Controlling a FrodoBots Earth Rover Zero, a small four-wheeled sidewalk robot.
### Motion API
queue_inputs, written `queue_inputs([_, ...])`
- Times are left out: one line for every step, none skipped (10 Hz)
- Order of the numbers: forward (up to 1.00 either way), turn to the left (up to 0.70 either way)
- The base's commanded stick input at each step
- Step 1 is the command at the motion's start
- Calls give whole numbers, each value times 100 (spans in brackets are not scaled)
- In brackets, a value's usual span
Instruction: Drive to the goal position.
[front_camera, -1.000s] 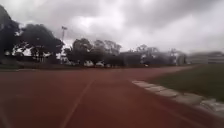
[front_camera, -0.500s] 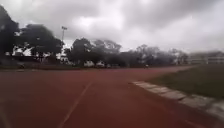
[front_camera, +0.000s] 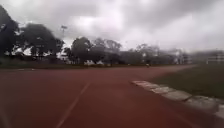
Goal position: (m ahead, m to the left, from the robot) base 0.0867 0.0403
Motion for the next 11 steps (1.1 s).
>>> queue_inputs([50, -48])
queue_inputs([50, -28])
queue_inputs([50, -3])
queue_inputs([50, 2])
queue_inputs([50, 2])
queue_inputs([50, 2])
queue_inputs([50, 2])
queue_inputs([50, 2])
queue_inputs([50, 2])
queue_inputs([50, 2])
queue_inputs([50, 2])
